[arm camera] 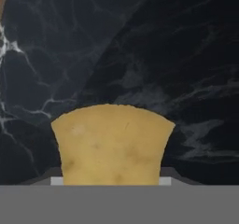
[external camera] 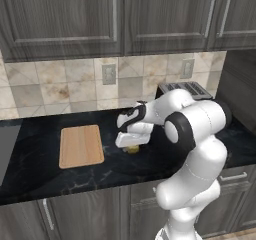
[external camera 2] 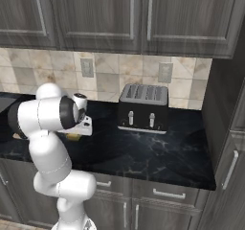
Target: Pick up the sponge from the counter and clean the cutting board by briefly scrubbing or pressing down on the cutting board. Once finished, release the sponge.
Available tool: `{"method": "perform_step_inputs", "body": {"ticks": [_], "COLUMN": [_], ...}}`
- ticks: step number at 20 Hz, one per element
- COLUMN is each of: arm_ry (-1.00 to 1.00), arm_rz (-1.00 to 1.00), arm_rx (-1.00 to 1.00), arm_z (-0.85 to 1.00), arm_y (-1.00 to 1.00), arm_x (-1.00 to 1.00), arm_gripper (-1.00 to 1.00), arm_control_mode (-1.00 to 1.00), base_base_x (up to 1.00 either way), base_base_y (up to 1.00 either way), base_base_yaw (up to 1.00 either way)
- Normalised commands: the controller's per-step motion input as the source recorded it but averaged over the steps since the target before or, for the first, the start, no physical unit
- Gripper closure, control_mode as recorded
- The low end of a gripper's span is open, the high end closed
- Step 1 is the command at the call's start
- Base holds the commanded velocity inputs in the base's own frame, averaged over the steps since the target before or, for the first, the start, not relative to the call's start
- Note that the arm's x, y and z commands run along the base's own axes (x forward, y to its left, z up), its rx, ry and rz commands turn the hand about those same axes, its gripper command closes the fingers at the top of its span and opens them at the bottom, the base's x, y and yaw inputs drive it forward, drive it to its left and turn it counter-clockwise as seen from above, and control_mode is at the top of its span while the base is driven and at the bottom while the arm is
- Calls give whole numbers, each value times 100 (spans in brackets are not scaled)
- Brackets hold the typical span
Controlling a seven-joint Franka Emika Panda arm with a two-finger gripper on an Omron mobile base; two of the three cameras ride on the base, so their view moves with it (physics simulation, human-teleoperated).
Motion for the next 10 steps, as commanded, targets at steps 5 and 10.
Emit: {"method": "perform_step_inputs", "body": {"ticks": [5, 10], "arm_ry": [4, -1], "arm_rz": [-3, -6], "arm_rx": [-2, 0], "arm_z": [-18, 1], "arm_y": [0, 0], "arm_x": [-16, -28], "arm_gripper": [-100, -100], "arm_control_mode": [-100, -100], "base_base_x": [0, 0], "base_base_y": [0, 0], "base_base_yaw": [0, 0]}}
